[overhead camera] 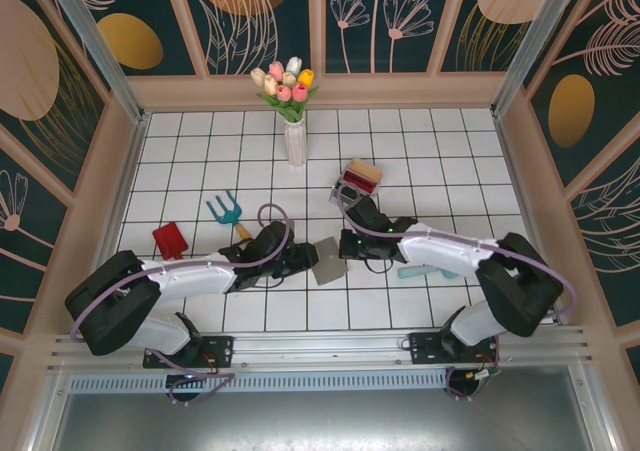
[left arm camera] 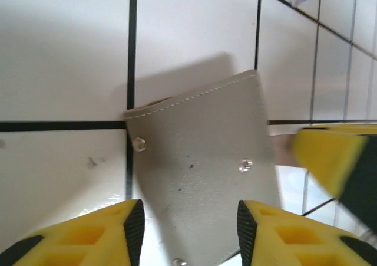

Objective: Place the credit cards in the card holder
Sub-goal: Place the card holder at the center of the table.

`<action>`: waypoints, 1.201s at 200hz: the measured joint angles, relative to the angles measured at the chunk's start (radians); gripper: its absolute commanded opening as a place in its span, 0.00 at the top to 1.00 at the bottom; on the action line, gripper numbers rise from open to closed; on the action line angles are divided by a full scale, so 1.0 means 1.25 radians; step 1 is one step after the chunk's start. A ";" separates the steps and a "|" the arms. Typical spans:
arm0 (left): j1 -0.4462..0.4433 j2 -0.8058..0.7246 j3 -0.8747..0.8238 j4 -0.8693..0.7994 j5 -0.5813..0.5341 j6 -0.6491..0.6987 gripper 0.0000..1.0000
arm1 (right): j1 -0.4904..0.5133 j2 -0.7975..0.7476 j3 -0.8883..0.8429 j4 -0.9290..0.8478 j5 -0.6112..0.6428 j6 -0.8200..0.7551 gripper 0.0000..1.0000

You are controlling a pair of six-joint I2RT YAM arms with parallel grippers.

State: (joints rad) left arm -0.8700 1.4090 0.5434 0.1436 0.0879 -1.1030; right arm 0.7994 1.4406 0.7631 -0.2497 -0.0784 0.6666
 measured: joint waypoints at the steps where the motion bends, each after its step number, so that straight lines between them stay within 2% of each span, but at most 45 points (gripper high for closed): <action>1: 0.000 0.000 0.002 -0.003 0.000 0.004 0.40 | 0.000 -0.003 -0.001 0.001 -0.001 0.001 0.98; 37: 0.000 -0.003 0.049 -0.044 -0.004 0.025 0.31 | -0.016 -0.097 -0.039 0.049 -0.064 0.028 0.97; 76: 0.000 -0.030 0.075 -0.044 0.015 0.038 0.24 | -0.019 -0.116 -0.048 0.083 -0.120 0.046 0.96; 141: 0.000 -0.004 0.084 -0.059 0.016 0.046 0.26 | -0.023 -0.133 -0.064 0.128 -0.170 0.064 0.96; 159: 0.000 0.004 0.085 -0.061 0.016 0.052 0.33 | -0.024 -0.133 -0.065 0.134 -0.177 0.065 0.96; 173: 0.000 0.004 0.085 -0.062 0.016 0.056 0.49 | -0.025 -0.133 -0.066 0.135 -0.178 0.067 0.96; 181: 0.000 0.004 0.085 -0.062 0.014 0.054 0.55 | -0.026 -0.133 -0.066 0.133 -0.175 0.067 0.96; 195: 0.000 0.004 0.085 -0.065 0.009 0.057 0.57 | -0.028 -0.133 -0.067 0.123 -0.158 0.074 0.96; 221: 0.000 0.003 0.085 -0.071 0.005 0.058 0.68 | -0.045 -0.133 -0.073 0.092 -0.117 0.082 0.96; 240: 0.000 0.001 0.085 -0.073 0.003 0.060 0.67 | -0.056 -0.133 -0.088 0.081 -0.090 0.088 0.96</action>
State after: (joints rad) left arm -0.8700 1.4101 0.6491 0.0525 0.0921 -1.0279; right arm 0.7288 1.2743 0.6537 -0.1482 -0.1913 0.7769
